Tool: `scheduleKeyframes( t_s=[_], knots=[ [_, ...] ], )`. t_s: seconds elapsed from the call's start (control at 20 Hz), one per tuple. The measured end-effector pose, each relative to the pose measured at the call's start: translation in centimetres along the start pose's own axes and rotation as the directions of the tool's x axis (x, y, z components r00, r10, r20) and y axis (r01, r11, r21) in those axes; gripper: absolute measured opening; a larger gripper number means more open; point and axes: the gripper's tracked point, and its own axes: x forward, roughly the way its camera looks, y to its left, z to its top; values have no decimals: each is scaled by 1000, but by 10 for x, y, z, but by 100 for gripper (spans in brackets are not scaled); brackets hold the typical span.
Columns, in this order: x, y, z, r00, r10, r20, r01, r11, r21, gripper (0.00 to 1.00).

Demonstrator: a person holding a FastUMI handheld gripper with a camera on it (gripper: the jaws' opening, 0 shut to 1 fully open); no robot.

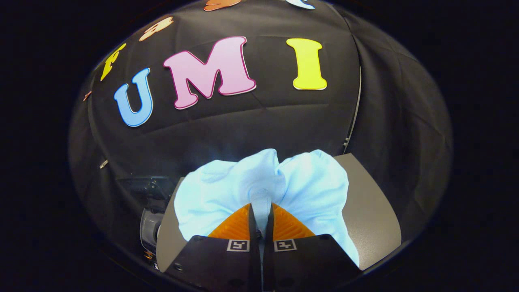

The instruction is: Put the clothes into the washing machine and then close the washing machine lid.

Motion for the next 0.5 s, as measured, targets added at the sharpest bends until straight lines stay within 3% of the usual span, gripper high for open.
scheduleKeyframes(
  t_s=[0.25, 0.5],
  knots=[
    [-63, 20, 38, 992, 39, 116, -36, 999, -27, 7],
    [-123, 47, 75, 964, 101, 246, -92, 995, -49, 7]
  ],
)
